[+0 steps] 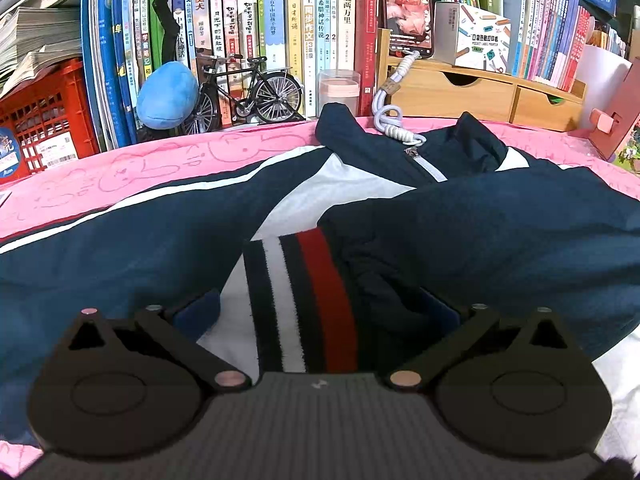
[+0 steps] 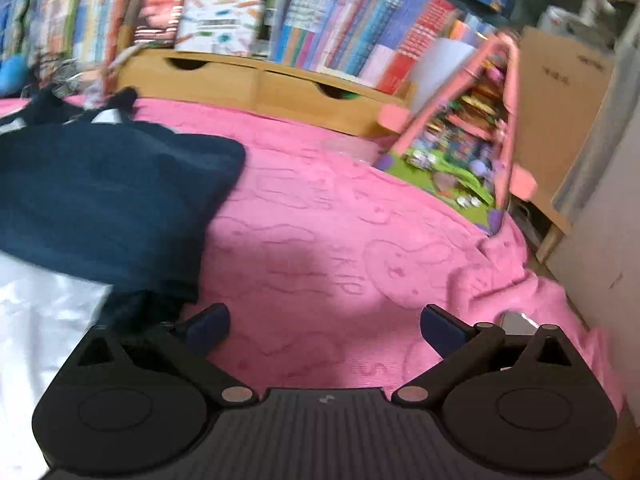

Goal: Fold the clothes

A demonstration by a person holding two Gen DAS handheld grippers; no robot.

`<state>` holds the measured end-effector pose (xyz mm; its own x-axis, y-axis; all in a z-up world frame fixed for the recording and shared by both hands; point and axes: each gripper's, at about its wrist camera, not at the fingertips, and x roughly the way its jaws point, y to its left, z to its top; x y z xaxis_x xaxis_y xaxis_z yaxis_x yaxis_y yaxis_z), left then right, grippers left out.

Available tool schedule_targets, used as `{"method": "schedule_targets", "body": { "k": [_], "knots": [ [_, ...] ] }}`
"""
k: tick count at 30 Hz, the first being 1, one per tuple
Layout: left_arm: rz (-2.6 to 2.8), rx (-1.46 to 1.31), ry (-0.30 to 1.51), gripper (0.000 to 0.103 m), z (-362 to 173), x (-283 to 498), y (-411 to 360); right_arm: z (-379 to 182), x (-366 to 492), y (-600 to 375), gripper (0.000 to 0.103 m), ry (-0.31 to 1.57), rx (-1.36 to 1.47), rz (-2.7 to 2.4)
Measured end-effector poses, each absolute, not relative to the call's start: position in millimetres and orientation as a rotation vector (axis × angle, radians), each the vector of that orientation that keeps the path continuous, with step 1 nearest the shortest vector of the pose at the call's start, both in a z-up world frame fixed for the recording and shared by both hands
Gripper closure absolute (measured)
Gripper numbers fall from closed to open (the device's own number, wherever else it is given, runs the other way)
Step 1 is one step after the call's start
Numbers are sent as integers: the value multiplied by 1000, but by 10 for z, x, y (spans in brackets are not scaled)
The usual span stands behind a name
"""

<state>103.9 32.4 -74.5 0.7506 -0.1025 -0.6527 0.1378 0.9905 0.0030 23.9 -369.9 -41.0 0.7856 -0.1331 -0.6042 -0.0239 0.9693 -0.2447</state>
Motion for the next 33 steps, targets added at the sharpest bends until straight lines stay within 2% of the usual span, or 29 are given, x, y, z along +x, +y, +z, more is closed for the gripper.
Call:
{"method": "schedule_targets", "body": {
  "k": [7,12,15,20,25,28,33],
  "knots": [
    [-131,54,710,0,-750,1036,324,-85,227,-3160,0,591,-123,194],
    [-134,38,710,0,-736,1021,350,-27,626,-2525,0,619,-48,336],
    [-140,-64,728,0,-606,908,519,-81,953,-2078,0,665,-50,367],
    [-143,-244,646,0,-275,441,1154,-135,1232,-1325,2,674,-54,436],
    [67,-232,557,0,-67,-18,1887,-324,1241,-554,14,678,-146,554],
    [209,-288,585,0,-102,-99,2356,-540,1231,-322,12,705,-210,556],
    [331,-442,581,0,-211,-137,2889,-619,1252,-439,8,686,-122,573]
  ]
}}
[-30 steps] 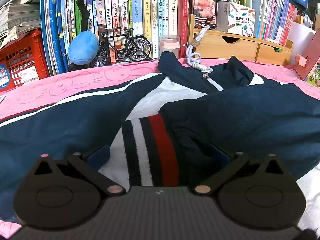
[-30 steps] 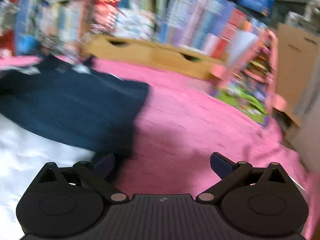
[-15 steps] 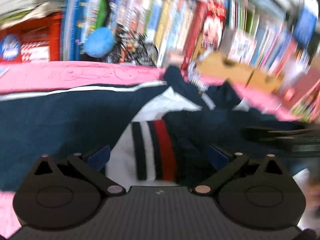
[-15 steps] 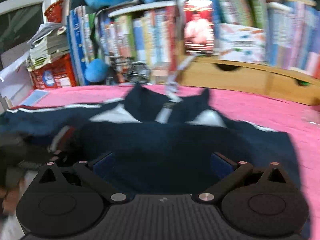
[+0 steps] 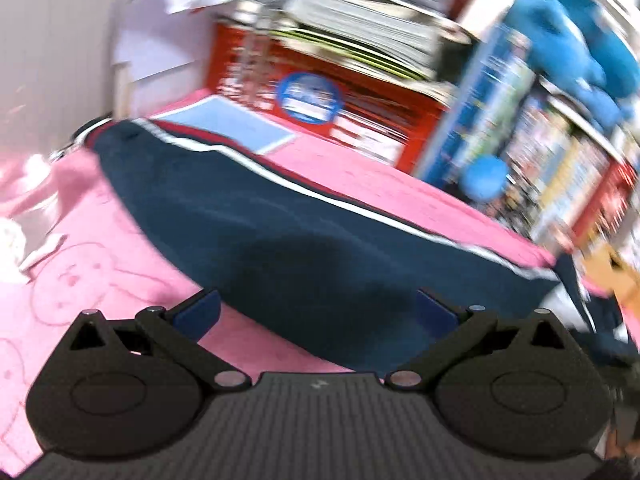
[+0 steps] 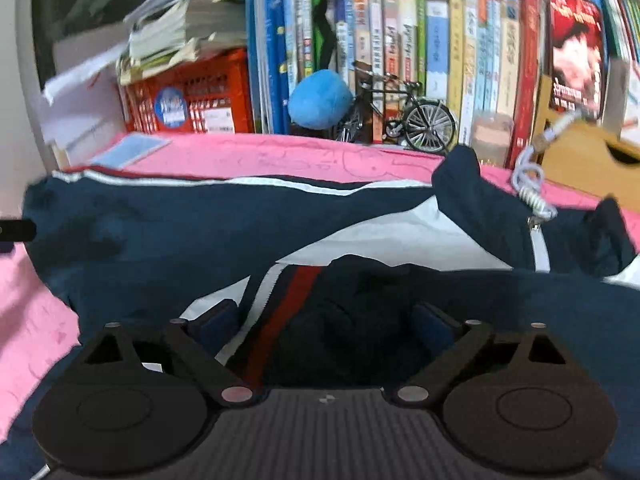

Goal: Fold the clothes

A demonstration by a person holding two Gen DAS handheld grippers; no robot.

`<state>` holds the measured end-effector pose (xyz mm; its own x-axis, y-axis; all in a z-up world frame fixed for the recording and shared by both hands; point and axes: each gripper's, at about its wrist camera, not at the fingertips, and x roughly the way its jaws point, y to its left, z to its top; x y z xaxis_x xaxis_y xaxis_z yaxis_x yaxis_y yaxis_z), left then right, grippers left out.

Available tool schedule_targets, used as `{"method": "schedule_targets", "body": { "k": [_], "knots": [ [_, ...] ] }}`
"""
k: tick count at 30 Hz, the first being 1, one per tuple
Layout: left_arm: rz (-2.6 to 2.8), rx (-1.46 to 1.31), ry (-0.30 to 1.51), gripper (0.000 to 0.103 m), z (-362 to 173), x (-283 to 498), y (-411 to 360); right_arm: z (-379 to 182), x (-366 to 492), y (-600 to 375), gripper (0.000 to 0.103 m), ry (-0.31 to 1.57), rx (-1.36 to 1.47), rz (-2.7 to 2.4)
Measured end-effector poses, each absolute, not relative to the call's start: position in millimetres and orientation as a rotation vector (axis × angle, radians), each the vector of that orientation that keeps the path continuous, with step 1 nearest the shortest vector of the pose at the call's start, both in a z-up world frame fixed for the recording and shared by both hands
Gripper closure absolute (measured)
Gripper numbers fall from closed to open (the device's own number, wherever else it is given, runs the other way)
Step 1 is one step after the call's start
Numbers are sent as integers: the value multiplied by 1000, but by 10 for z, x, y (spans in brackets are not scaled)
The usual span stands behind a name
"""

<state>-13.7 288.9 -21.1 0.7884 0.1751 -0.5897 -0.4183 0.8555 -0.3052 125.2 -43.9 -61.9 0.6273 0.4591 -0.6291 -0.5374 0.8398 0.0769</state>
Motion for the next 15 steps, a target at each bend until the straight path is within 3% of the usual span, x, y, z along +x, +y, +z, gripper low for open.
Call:
{"method": "schedule_targets", "body": {
  "k": [4,15],
  "knots": [
    [426,-496,492,0,-211,-124,3037,-624,1212,-394,6,673,-151,559],
    [724,-640,466,0,-392,275,3813,-632,1183,-369,3,662,-165,538]
  ]
}}
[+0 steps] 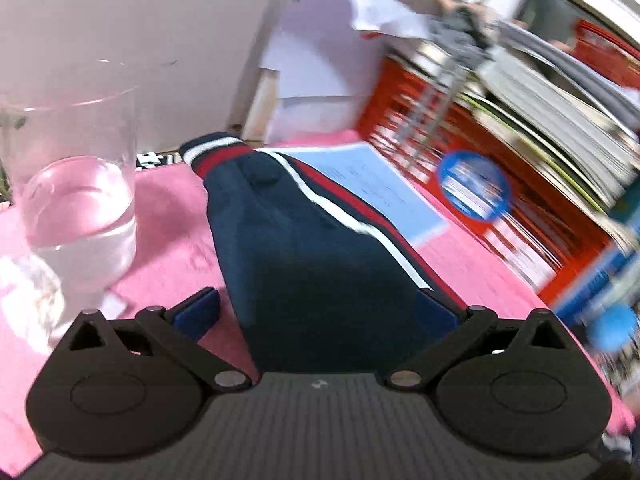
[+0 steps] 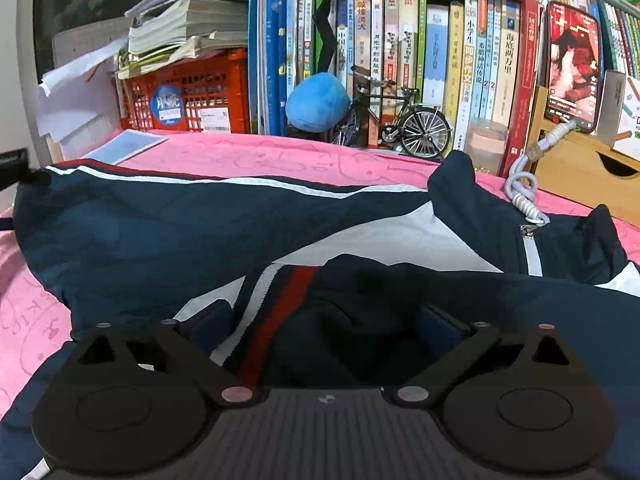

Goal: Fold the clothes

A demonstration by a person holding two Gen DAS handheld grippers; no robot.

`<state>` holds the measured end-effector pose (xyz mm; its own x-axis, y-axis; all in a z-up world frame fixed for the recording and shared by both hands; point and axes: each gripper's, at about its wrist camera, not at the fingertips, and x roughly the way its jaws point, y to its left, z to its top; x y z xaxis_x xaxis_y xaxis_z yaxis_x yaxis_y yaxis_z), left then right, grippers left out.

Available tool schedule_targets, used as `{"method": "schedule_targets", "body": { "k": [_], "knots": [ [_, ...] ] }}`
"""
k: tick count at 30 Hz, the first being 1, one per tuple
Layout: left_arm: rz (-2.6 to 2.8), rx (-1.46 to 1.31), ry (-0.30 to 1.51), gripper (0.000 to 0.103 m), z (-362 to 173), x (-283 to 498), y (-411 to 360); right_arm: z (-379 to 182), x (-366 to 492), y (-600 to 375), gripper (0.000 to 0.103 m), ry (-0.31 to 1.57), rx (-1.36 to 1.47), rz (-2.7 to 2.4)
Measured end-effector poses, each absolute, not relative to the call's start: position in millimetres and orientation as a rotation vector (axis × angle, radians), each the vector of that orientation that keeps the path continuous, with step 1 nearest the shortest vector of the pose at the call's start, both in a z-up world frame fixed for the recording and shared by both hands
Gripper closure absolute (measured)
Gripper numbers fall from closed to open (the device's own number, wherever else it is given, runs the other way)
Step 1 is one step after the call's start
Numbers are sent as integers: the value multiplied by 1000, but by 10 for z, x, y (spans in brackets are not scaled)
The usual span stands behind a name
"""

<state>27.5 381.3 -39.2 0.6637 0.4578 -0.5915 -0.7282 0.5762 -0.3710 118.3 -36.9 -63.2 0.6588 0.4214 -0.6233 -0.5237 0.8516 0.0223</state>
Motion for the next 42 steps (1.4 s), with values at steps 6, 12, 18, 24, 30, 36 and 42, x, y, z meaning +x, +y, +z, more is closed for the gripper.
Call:
{"method": "schedule_targets", "body": {
  "k": [6,12,18,24,30,36,42],
  "knots": [
    [614,-830,320,74,-561,216,4024,-636,1191,-383,1,665,-155,535],
    [395,-809,304,92,-510,254,3844,-640,1199,-391,0,667,-149,534],
    [8,-589,407,92,-293,451,2977,-649,1194,-395,0,668,-147,533],
    [-244,-379,563,77,-374,448,2122,-650,1204,-399,0,670,-139,531],
    [-285,-427,592,47,-578,440,2087,-663,1251,-487,0,680,-77,540],
    [-324,-400,595,25,-589,452,2021,-212,1455,-349,0,707,15,617],
    [-350,-411,588,18,-587,427,2014,185,1635,785,0,823,-234,857]
  ]
}}
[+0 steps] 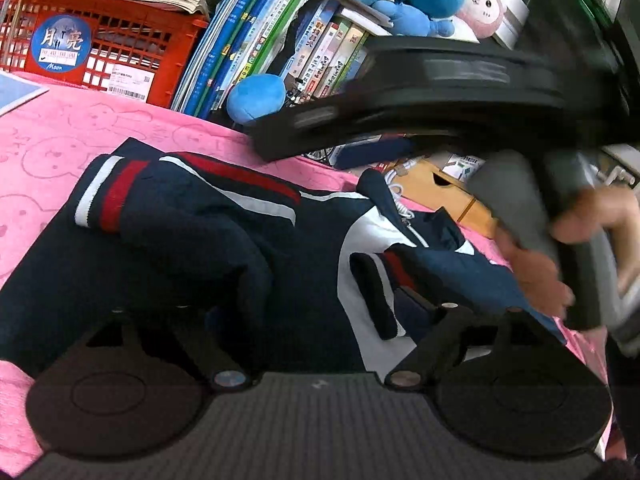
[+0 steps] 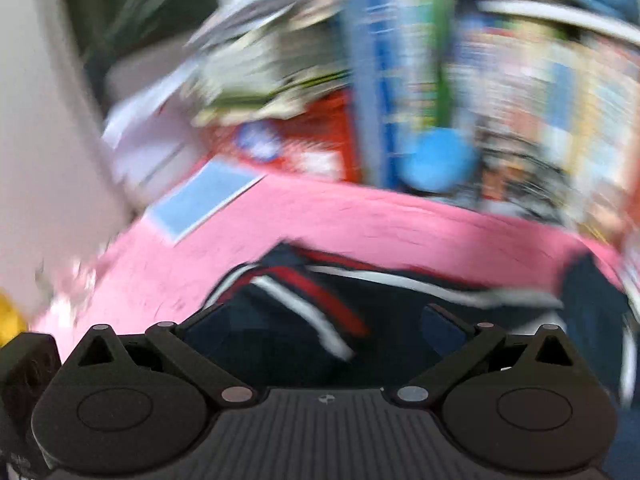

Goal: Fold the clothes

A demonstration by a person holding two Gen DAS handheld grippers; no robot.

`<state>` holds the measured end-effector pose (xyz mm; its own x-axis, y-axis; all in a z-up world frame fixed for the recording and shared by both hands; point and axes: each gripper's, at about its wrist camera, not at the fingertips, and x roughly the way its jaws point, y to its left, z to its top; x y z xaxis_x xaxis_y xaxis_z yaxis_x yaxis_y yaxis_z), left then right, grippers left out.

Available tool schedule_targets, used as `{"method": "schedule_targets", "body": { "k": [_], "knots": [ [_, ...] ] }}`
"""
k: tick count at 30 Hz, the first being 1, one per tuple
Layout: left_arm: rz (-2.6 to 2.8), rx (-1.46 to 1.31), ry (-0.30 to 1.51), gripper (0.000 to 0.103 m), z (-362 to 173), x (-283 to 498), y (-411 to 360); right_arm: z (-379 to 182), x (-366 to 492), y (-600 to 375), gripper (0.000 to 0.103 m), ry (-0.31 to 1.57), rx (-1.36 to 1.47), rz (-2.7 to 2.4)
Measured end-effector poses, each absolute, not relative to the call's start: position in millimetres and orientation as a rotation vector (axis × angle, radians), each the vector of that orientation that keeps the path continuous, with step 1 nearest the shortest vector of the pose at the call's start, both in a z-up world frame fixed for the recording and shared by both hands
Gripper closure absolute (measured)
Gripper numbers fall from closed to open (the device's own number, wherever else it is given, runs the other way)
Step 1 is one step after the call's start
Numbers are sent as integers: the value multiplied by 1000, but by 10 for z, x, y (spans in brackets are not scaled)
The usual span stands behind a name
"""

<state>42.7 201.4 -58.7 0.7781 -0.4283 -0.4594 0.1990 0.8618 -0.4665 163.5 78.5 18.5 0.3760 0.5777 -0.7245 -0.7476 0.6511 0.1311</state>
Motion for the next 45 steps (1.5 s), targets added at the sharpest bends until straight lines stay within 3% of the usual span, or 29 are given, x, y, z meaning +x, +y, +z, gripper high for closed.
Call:
{"method": "schedule_targets", "body": {
  "k": [6,8,9,10,13,19,24,26,28,32,34,37,38,39,40,45],
  "knots": [
    [-358,-400,586,13,-576,421,1999,-224,1456,1729,0,910,-679,878],
    [-360,-401,580,13,-570,418,2002,-310,1458,1808,14,928,-703,856],
    [-362,-403,574,12,-566,414,2007,-298,1475,1784,34,926,-675,844],
    [-363,-405,568,10,-561,410,2011,-254,1501,1730,60,929,-631,845],
    [-373,-387,525,8,-513,363,1992,-16,1606,1431,73,904,-492,803],
    [-508,-381,457,0,-456,251,1924,470,1624,231,76,715,-247,608],
    [-538,-385,483,0,-489,288,1883,380,1550,-1255,74,694,12,431],
    [-532,-392,514,0,-511,313,1870,141,1579,-1706,60,771,64,345],
    [-515,-404,532,0,-525,335,1886,-123,1600,-2097,15,866,123,259],
    [-477,-423,563,0,-562,383,1921,-362,1373,-2554,11,831,337,261],
    [-467,-424,577,0,-585,391,1935,-409,1228,-2704,0,776,448,266],
    [-455,-425,588,0,-598,403,1944,-455,1144,-2794,1,729,516,224],
    [-453,-426,591,0,-601,407,1945,-460,1146,-2725,4,736,457,214],
    [-449,-427,592,0,-601,410,1946,-465,1145,-2637,19,744,389,203],
    [-443,-426,592,0,-601,411,1945,-453,1137,-2521,42,749,320,209],
    [-318,-318,591,0,-474,293,1800,-188,1071,-2174,77,691,50,206]
  ]
}}
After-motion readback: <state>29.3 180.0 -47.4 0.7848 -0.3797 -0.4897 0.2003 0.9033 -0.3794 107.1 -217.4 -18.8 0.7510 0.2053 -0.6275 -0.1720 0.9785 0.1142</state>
